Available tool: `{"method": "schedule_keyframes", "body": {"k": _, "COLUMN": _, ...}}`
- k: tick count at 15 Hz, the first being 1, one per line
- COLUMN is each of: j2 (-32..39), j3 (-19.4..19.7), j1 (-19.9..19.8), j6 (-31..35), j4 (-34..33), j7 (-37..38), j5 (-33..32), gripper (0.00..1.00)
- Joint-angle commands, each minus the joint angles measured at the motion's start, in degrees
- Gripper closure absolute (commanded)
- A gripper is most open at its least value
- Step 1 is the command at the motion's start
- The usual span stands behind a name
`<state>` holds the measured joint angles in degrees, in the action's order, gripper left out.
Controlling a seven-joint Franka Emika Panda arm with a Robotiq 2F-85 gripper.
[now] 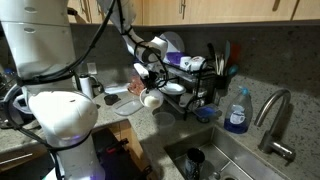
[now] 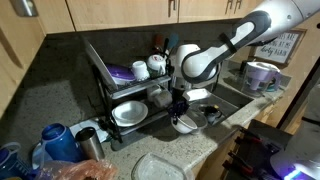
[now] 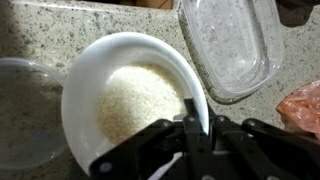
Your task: Pour the contents of the white bowl into the clear bowl
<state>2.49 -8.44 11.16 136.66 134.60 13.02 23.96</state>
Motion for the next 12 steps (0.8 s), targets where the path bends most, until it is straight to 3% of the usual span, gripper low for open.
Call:
{"method": "schedule_keyframes", "body": {"k": 1, "j2": -4.0, "j3": -0.3, "j1": -1.4, "j6": -0.3, "j4": 2.3, "j7": -6.7, "j5": 6.5, "gripper": 0.98}}
{"method": "schedule_keyframes", "body": {"k": 3, "j2": -4.6, "j3": -0.2, "j1": -1.7, "j6": -0.9, "j4": 2.8, "j7": -10.8, "j5": 9.8, "gripper": 0.98}}
{"method": "schedule_keyframes", "body": {"k": 4, "j2": -1.5, "j3": -0.3, "j1": -1.4, "j6": -0.2, "j4": 0.9, "j7": -7.4, "j5": 6.8, "gripper": 0.91}}
{"method": "schedule_keyframes", "body": {"k": 10, "j2": -1.8, "j3": -0.3, "j1": -1.5, "j6": -0.1, "j4": 1.5, "j7": -9.4, "j5": 8.1, "gripper": 0.91}}
{"method": "schedule_keyframes", "body": {"k": 11, "j2": -1.8, "j3": -0.2, "j1": -1.5, "j6": -0.1, "j4": 1.5, "j7": -9.4, "j5": 8.1, "gripper": 0.98}}
{"method": "schedule_keyframes", "body": {"k": 12, "j2": -1.5, "j3": -0.2, "j1": -1.6, "j6": -0.6, "j4": 1.1, "j7": -10.2, "j5": 9.3, "gripper": 0.98}}
